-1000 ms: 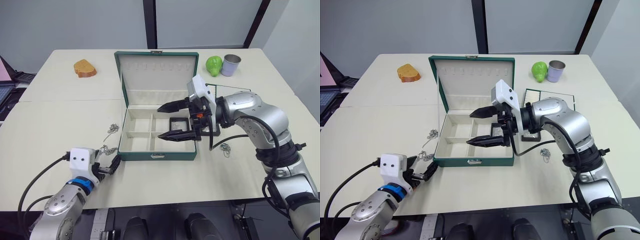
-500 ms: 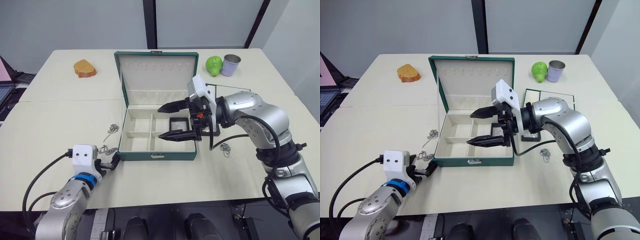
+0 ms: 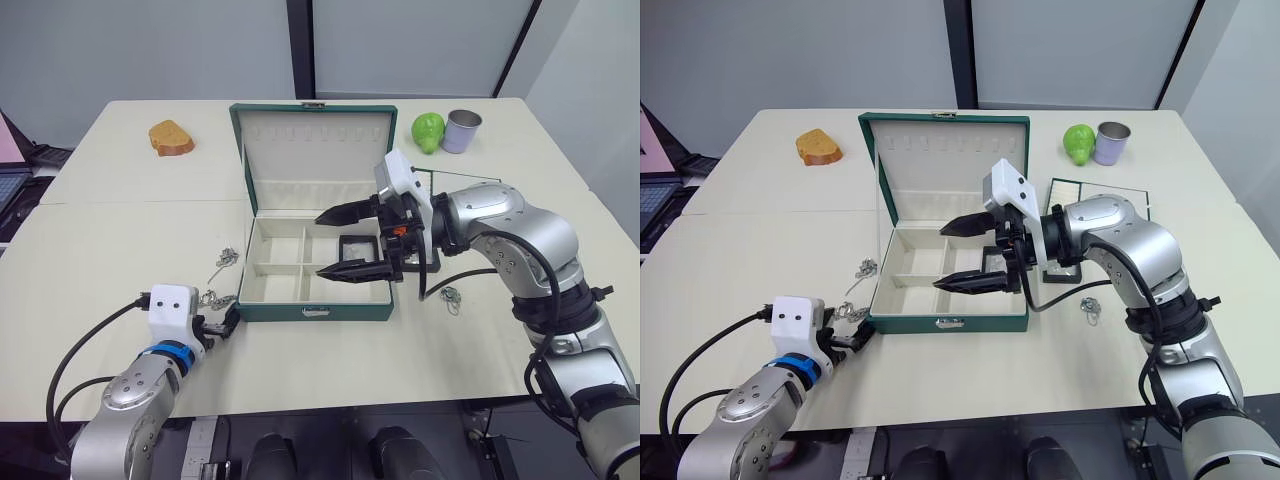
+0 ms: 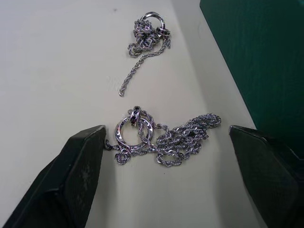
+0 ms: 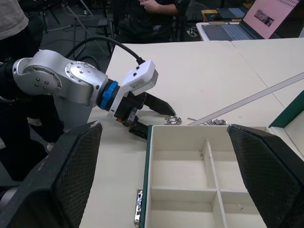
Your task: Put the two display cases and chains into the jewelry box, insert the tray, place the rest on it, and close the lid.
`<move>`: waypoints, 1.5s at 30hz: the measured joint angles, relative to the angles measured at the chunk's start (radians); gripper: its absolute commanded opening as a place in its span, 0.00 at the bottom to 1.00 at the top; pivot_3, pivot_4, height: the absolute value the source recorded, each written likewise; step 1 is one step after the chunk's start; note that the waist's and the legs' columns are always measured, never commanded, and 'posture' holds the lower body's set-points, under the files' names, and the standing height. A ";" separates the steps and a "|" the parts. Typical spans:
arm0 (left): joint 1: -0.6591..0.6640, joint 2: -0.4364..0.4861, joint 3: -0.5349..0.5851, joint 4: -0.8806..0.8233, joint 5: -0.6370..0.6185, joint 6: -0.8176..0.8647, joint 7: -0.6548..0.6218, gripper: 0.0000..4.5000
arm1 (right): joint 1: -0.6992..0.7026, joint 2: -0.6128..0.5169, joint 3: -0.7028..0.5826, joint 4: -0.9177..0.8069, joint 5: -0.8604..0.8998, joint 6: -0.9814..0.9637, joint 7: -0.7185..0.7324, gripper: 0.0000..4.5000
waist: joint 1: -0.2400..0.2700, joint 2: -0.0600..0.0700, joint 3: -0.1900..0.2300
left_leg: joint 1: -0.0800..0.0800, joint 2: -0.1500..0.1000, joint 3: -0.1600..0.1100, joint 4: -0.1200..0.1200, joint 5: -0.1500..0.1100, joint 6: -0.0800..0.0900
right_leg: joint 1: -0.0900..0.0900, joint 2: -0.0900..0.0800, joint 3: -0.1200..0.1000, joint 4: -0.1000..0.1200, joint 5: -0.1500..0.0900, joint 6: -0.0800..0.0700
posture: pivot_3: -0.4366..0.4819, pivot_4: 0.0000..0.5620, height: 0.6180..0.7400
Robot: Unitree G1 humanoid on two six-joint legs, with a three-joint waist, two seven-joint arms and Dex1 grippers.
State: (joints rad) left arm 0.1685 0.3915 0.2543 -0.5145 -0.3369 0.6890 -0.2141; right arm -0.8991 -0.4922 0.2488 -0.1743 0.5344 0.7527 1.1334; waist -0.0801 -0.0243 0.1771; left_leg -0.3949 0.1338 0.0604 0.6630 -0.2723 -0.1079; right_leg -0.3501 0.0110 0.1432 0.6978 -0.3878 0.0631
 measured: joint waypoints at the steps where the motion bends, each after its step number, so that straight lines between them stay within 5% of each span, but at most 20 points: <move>1: 0.000 0.000 0.000 -0.001 0.000 0.001 -0.003 0.68 | 0.000 0.000 0.000 0.000 0.000 0.000 0.000 1.00 | 0.000 0.000 0.000 | 0.000 0.000 0.000 0.000 0.000 0.000 | 0.000 0.000 0.000 0.000 0.000 0.000 | 0.48 0.27 1.00; 8: 0.002 0.000 -0.001 -0.004 0.000 0.005 -0.011 0.27 | -0.008 0.000 0.000 0.000 0.000 -0.001 0.000 1.00 | 0.000 0.000 0.000 | 0.000 0.000 0.000 0.000 0.000 0.000 | 0.000 0.000 0.000 0.000 0.000 0.000 | 0.48 0.27 1.00; 26: -0.018 -0.027 0.008 0.004 -0.005 0.000 -0.013 0.26 | -0.017 0.000 0.000 0.004 -0.001 -0.003 0.001 1.00 | 0.002 0.000 0.000 | 0.001 0.000 0.000 0.000 0.000 0.000 | 0.001 0.000 0.000 0.000 0.000 0.000 | 0.48 0.27 1.00; 45: -0.082 -0.044 0.123 -0.127 -0.180 0.073 0.005 0.26 | -0.017 0.001 0.000 0.019 -0.003 -0.014 0.007 1.00 | -0.002 0.000 0.000 | 0.000 0.000 0.000 0.000 0.000 0.000 | 0.000 0.000 0.000 -0.001 0.000 0.000 | 0.48 0.27 1.00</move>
State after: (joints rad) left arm 0.0867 0.3471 0.3771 -0.6410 -0.5171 0.7622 -0.2094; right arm -0.9162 -0.4916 0.2484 -0.1552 0.5316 0.7382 1.1409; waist -0.0824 -0.0242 0.1771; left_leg -0.3952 0.1337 0.0601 0.6627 -0.2723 -0.1079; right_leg -0.3500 0.0113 0.1437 0.6969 -0.3878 0.0632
